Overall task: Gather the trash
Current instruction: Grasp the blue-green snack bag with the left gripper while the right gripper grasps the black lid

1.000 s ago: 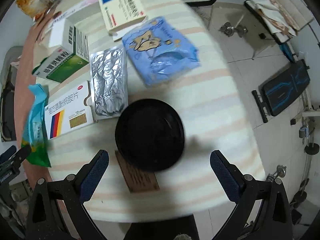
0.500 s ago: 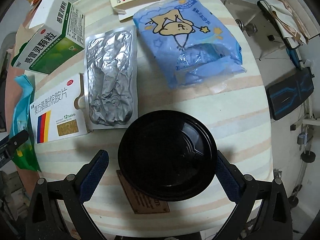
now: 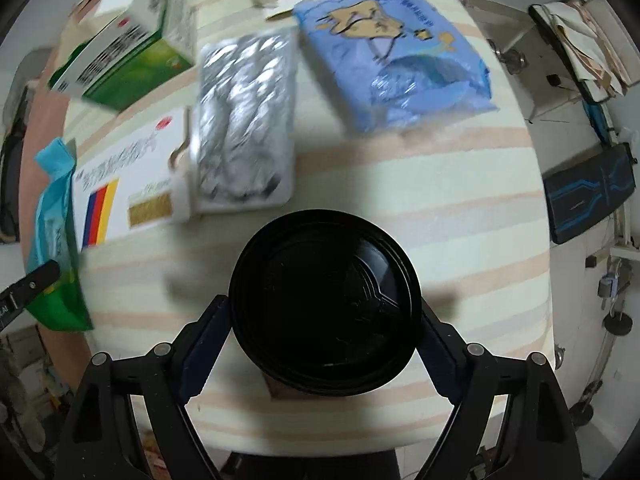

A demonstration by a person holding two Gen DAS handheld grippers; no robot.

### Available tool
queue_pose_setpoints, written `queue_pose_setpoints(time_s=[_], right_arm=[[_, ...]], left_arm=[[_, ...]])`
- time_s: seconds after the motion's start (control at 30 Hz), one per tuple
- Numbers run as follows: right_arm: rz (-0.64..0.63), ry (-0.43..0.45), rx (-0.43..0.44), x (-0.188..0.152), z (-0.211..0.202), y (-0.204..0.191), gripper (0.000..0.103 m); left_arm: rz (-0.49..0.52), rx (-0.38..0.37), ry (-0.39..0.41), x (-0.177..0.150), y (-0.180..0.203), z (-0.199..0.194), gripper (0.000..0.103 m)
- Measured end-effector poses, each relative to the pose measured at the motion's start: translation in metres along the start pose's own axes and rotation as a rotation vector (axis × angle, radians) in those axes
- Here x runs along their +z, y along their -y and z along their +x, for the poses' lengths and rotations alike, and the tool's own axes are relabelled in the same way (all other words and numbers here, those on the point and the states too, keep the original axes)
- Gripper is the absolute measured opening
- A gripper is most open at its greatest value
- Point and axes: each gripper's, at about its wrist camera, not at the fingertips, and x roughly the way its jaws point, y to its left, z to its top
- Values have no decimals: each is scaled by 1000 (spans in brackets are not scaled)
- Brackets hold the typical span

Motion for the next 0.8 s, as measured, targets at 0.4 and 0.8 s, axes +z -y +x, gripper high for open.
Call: queue_pose_setpoints(time_s=[0.4, 0.8], right_arm=[[0, -9, -76, 3, 14, -17, 92], [16, 60, -59, -16, 8, -28, 85]], left_arm=[[-18, 11, 22, 6, -11, 13, 84], [17, 27, 91, 4, 4, -5, 69]])
